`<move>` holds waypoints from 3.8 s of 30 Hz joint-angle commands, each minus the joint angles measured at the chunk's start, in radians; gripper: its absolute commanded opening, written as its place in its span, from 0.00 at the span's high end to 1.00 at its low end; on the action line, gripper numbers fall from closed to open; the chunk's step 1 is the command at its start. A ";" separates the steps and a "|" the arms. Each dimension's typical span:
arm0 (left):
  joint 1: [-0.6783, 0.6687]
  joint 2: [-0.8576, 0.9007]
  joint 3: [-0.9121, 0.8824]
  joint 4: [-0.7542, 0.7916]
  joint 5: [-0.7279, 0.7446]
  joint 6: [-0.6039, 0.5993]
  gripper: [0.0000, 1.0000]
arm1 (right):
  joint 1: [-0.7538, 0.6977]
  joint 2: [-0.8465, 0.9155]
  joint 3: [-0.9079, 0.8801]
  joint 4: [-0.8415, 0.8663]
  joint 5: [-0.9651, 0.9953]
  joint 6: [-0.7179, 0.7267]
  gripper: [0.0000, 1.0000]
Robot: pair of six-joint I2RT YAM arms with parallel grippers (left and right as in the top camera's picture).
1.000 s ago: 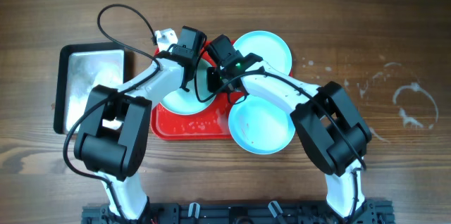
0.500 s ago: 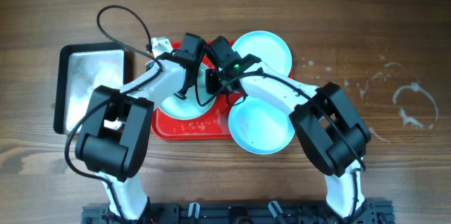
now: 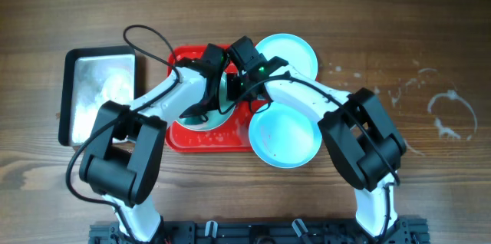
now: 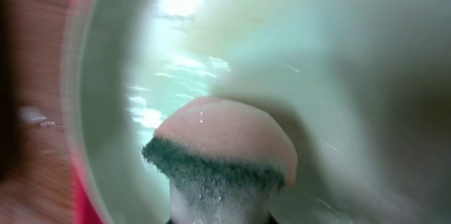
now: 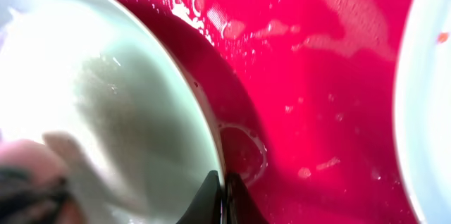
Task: Clean dirty plates on tray and stack at the side
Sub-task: 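Scrub the plate surface with the sponge while the right gripper holds it, then continue scrubbing the plate in circles with the left-held sponge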
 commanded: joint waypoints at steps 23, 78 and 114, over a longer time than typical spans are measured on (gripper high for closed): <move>0.008 -0.046 -0.031 0.218 0.096 0.014 0.96 | 0.037 0.026 0.012 0.013 -0.058 -0.003 0.96; 0.109 0.085 -0.031 -0.043 0.694 0.184 0.96 | 0.067 0.030 -0.005 0.051 -0.077 -0.027 0.96; 0.220 0.084 0.260 -0.152 0.323 0.032 0.96 | 0.014 0.028 -0.024 0.047 0.019 0.107 0.96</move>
